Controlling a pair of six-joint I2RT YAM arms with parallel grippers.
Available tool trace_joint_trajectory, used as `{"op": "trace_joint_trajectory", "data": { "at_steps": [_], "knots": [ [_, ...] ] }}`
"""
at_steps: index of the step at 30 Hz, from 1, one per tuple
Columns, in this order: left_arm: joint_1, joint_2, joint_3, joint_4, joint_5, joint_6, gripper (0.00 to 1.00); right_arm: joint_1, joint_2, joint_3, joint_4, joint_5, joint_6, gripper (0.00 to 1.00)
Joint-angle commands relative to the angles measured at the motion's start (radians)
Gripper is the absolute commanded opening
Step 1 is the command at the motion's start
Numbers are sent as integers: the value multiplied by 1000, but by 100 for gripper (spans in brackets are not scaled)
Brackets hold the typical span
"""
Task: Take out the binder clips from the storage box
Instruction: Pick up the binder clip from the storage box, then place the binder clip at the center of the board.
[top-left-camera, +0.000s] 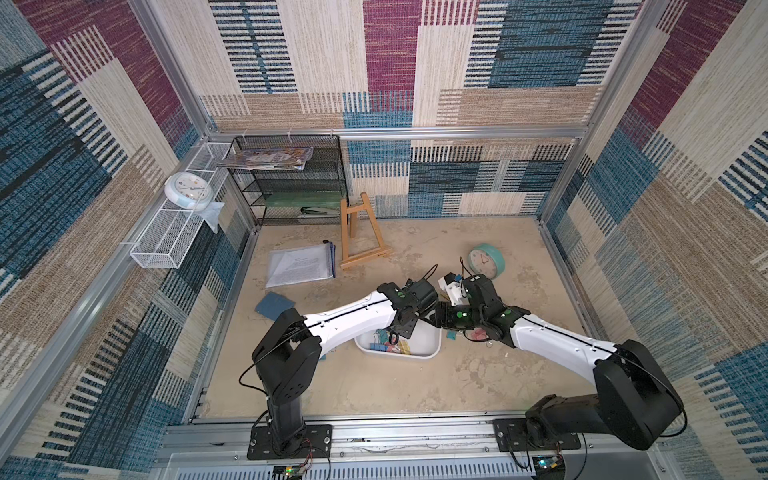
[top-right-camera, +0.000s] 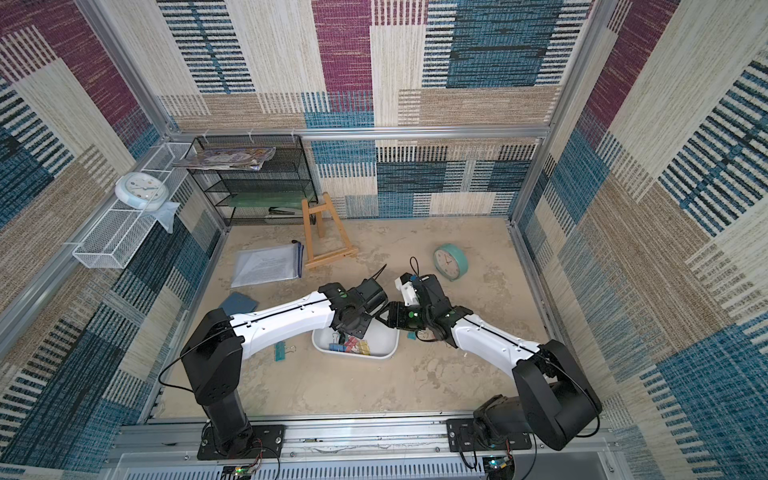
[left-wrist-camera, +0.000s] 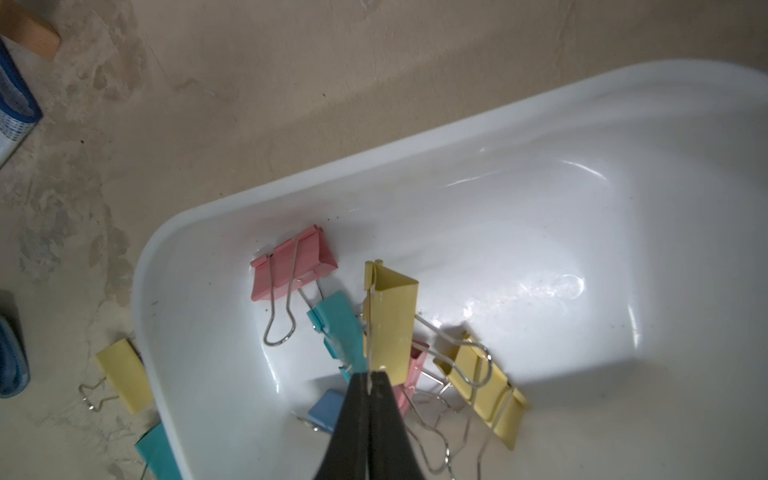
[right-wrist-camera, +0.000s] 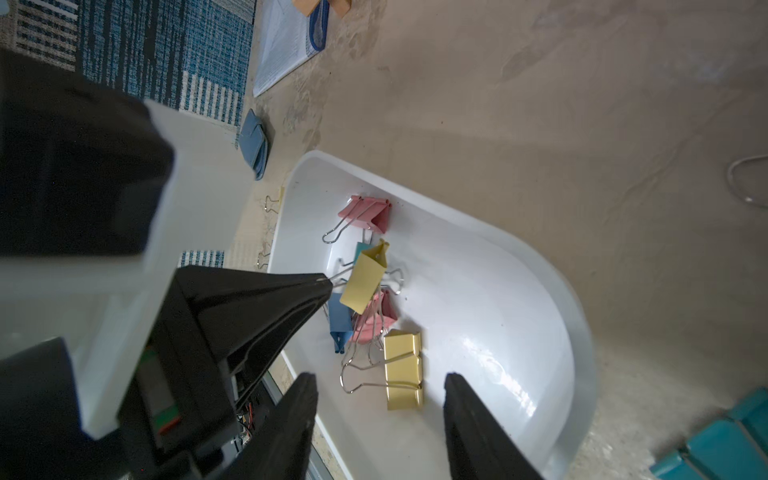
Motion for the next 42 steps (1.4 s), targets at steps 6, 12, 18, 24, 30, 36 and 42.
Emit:
{"op": "trace_joint_trajectory", "data": {
  "at_steps": [6,12,18,24,30,36,42],
  "knots": [
    [0,-2,-8,75,34,-38,0,6,-4,12,-10,-8,-13,54],
    [0,-38,-26,100,64,-46,0,6,-8,18,-17,-6,-21,54],
    [-3,-153,-69,135,48,-53,0,11,-19,35,-32,-11,-42,54],
    [-5,-367,-203,153,22,-99,0,50,-51,85,-76,14,-101,54],
    [-45,-576,-308,-49,-67,-282,0,129,-68,120,-102,50,-122,54],
    [-149,-729,-421,-232,-158,-531,0,220,-66,142,-104,78,-132,54],
    [-168,-740,-505,-286,-182,-602,0,266,-53,135,-82,94,-123,54]
  ]
}}
